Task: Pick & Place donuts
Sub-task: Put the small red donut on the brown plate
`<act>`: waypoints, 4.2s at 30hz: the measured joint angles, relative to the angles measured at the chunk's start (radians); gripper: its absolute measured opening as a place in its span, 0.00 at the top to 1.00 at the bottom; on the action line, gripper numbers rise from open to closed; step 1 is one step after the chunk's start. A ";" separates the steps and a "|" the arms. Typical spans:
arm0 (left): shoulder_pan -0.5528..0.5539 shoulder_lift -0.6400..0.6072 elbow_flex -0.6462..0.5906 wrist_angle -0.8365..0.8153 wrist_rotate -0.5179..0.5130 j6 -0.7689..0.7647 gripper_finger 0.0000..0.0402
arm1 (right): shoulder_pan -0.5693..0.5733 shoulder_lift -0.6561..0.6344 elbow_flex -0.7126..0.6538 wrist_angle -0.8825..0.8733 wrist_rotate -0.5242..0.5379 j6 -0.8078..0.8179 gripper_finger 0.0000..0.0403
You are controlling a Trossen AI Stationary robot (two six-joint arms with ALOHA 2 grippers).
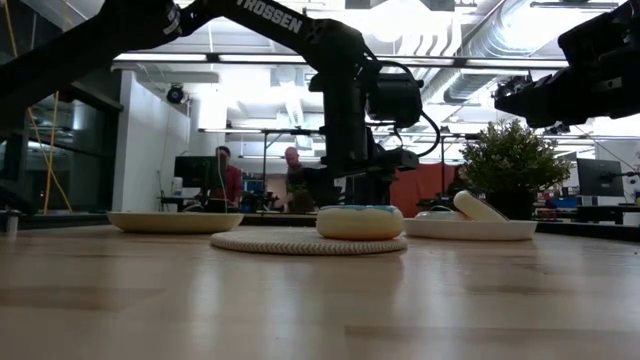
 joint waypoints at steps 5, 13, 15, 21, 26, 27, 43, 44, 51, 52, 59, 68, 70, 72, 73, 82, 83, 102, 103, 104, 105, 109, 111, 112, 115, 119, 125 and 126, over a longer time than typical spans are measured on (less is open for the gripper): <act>0.000 0.000 0.000 0.000 -0.003 0.000 0.37 | 0.000 0.000 0.000 0.000 0.000 0.000 1.00; 0.000 0.000 0.000 0.000 -0.004 0.000 0.37 | 0.000 0.000 0.000 0.000 0.000 0.000 1.00; 0.000 0.000 0.000 0.000 -0.007 0.000 0.37 | 0.000 0.000 0.000 0.000 0.000 0.000 1.00; 0.000 0.000 0.000 0.000 -0.010 0.000 0.37 | 0.000 0.000 0.000 0.000 0.000 0.000 1.00; 0.000 0.000 0.000 0.000 -0.013 0.000 0.37 | 0.000 0.000 0.000 0.000 0.000 0.000 1.00; 0.000 0.000 0.000 0.000 -0.015 0.000 0.37 | 0.000 0.000 0.000 0.000 0.000 0.000 1.00; 0.000 0.000 0.000 0.000 -0.022 0.000 0.37 | 0.000 0.000 0.000 0.000 0.000 0.000 1.00; 0.000 0.000 0.000 0.000 -0.022 0.000 0.37 | 0.000 0.000 0.000 0.000 0.000 0.000 1.00; 0.000 0.000 0.000 -0.001 -0.029 0.003 0.37 | 0.000 0.000 0.000 0.000 0.000 0.000 1.00; 0.000 0.000 0.000 -0.001 -0.029 0.004 0.37 | 0.000 0.000 0.000 0.000 0.000 0.000 1.00; 0.001 0.000 0.000 -0.001 -0.030 0.019 0.37 | 0.000 0.000 0.000 0.000 0.000 0.000 1.00; 0.007 -0.001 0.000 -0.001 -0.038 0.019 0.37 | 0.000 0.000 0.000 0.000 0.000 0.000 1.00; 0.007 -0.006 0.000 0.000 -0.046 0.020 0.37 | 0.000 0.000 0.000 0.000 0.000 0.000 1.00; 0.007 -0.008 0.000 0.003 -0.052 0.020 0.37 | 0.000 0.000 0.000 0.000 0.000 0.000 1.00; 0.007 -0.008 0.000 0.001 -0.056 0.020 0.37 | 0.000 0.000 0.000 0.000 0.000 0.000 1.00; 0.008 -0.008 0.000 0.000 -0.056 0.022 0.38 | 0.000 0.000 0.000 0.000 0.000 0.000 1.00; 0.008 -0.008 0.000 0.000 -0.056 0.022 0.39 | 0.000 0.000 0.000 0.000 0.000 0.000 1.00; 0.013 -0.022 0.000 -0.005 -0.048 0.049 0.56 | 0.000 0.000 0.000 0.000 0.000 0.000 1.00; 0.013 -0.028 0.001 -0.001 -0.049 0.048 0.56 | 0.000 0.000 0.000 0.000 0.000 0.000 1.00; 0.014 -0.036 0.002 0.005 -0.052 0.047 0.56 | 0.000 0.000 0.000 0.000 0.000 0.000 1.00; 0.019 -0.049 0.001 -0.003 -0.055 0.048 0.56 | 0.000 0.000 0.000 0.000 0.000 0.000 1.00; 0.034 -0.085 0.001 -0.026 -0.081 0.048 0.56 | 0.000 0.000 0.000 0.001 0.000 0.000 1.00; 0.037 -0.101 0.001 -0.057 -0.088 0.049 0.56 | 0.000 0.000 0.000 0.000 0.001 0.000 1.00; 0.043 -0.111 0.002 -0.047 -0.091 0.053 0.56 | 0.000 -0.001 0.000 0.000 0.000 0.000 1.00; 0.047 -0.151 -0.001 -0.110 -0.126 0.069 0.57 | 0.000 0.004 0.000 0.000 0.001 0.000 1.00; 0.057 -0.207 0.000 -0.157 -0.173 0.098 0.57 | 0.000 0.012 0.000 -0.002 -0.001 0.000 1.00; 0.086 -0.271 0.001 -0.204 -0.201 0.127 0.57 | 0.000 0.020 0.000 0.000 -0.001 0.000 1.00; 0.092 -0.283 -0.001 -0.230 -0.207 0.137 0.56 | 0.000 0.020 0.000 0.000 0.000 0.000 1.00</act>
